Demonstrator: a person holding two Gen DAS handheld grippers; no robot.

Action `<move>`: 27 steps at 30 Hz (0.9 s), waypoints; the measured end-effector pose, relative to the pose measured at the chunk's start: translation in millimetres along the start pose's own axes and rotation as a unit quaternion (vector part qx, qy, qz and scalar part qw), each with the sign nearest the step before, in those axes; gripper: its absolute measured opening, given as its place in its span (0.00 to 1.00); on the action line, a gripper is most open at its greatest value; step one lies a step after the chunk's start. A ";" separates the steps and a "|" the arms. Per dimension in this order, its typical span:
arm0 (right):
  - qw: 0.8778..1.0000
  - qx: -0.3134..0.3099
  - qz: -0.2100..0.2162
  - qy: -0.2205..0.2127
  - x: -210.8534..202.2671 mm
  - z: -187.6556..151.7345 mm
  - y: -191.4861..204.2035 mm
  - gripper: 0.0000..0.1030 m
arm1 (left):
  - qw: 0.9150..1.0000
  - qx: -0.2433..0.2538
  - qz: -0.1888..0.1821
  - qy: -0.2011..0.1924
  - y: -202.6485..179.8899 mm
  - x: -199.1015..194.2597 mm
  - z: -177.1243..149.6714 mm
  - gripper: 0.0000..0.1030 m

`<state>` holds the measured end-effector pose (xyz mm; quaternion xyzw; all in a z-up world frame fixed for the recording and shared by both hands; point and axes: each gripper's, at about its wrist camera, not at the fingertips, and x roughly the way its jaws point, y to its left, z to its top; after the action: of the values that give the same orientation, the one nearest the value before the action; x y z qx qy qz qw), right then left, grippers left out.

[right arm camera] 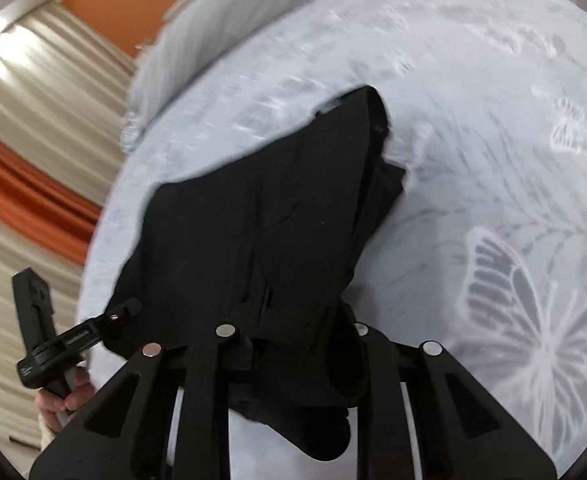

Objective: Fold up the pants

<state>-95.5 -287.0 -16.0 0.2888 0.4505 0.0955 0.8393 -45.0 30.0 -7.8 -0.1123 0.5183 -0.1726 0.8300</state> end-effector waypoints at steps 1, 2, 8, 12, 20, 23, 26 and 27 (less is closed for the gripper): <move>1.000 -0.012 0.001 0.002 -11.5 -7.6 7.4 0.18 | 1.000 0.008 -0.004 0.000 -3.8 -14.8 -5.4 0.09; 1.000 -0.016 0.001 0.009 -20.2 -18.7 10.6 0.18 | 1.000 0.011 -0.007 0.004 -4.8 -27.5 -12.0 0.09; 0.994 0.066 -0.026 0.081 3.3 -84.0 -35.6 0.38 | 0.997 -0.008 0.049 0.056 20.8 -27.2 -75.1 0.31; 0.996 0.061 -0.015 0.069 0.2 -80.8 -29.1 0.61 | 0.993 0.007 0.111 0.036 15.6 -16.2 -87.7 0.59; 0.997 0.017 -0.047 0.054 8.4 -86.7 -5.1 0.78 | 0.990 0.037 0.133 0.033 0.1 -5.5 -86.3 0.63; 0.997 0.012 -0.054 0.055 7.6 -87.7 -2.6 0.83 | 0.989 0.039 0.135 0.036 1.4 -0.8 -87.8 0.67; 0.997 0.007 -0.061 0.055 10.8 -89.7 1.4 0.83 | 0.990 0.039 0.134 0.035 2.5 2.3 -86.8 0.72; 0.997 0.009 -0.060 0.054 10.9 -89.5 1.1 0.83 | 0.990 0.035 0.132 0.035 3.1 2.7 -87.3 0.74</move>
<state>-161.7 -245.9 -61.2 0.2629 0.5125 0.0562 0.8155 -122.0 31.0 -49.3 -0.0074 0.5506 -0.0838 0.8305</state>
